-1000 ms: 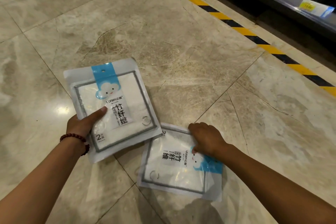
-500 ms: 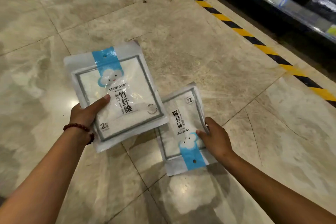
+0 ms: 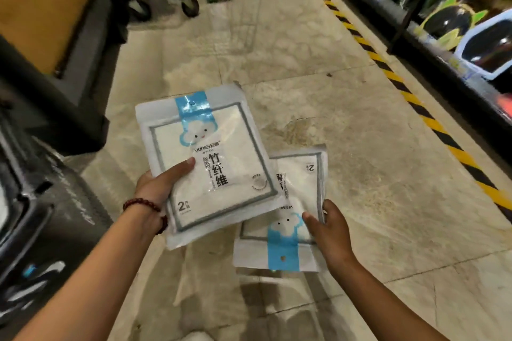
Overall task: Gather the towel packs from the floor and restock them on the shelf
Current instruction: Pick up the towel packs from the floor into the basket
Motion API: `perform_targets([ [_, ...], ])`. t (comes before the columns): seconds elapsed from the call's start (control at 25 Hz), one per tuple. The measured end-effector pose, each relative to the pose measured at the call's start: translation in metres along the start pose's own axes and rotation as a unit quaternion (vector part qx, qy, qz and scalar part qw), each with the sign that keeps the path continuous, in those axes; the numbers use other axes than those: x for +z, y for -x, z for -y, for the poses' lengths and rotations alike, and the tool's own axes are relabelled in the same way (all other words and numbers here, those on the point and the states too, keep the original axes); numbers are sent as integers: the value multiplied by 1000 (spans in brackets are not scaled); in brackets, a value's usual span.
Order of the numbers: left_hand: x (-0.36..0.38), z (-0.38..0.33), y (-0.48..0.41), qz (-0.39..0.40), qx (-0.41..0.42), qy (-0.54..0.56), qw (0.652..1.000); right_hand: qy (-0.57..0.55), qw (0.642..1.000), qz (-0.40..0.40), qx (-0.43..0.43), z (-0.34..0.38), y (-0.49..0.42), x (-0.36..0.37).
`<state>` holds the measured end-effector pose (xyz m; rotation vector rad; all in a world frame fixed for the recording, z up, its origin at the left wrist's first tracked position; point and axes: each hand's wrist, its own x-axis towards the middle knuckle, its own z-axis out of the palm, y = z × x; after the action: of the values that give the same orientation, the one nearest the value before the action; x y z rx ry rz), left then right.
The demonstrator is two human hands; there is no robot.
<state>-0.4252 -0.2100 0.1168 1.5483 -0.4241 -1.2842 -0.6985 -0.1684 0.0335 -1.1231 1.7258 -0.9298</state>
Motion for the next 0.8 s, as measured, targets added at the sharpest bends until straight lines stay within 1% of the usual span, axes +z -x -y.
perform_targets([
  [0.16,-19,-55,47,-8,34,30,999,-47,996,53,-52,70,9,5],
  [0.28,-38,-93,84,-8,83,36,996,-73,988,88,-100,122,11,21],
  [0.36,-56,-111,105,-30,106,35,993,-75,983,112,-121,154,12,34],
  [0.48,-88,-132,132,-57,116,33,991,-73,973,134,-172,197,14,49],
  [0.6,-132,-147,159,-112,147,48,982,-69,960,150,-226,243,17,62],
  [0.68,-162,-151,176,-162,149,59,974,-78,953,164,-244,274,24,72],
  [0.8,-204,-154,189,-215,150,73,962,-102,939,198,-263,305,40,90],
])
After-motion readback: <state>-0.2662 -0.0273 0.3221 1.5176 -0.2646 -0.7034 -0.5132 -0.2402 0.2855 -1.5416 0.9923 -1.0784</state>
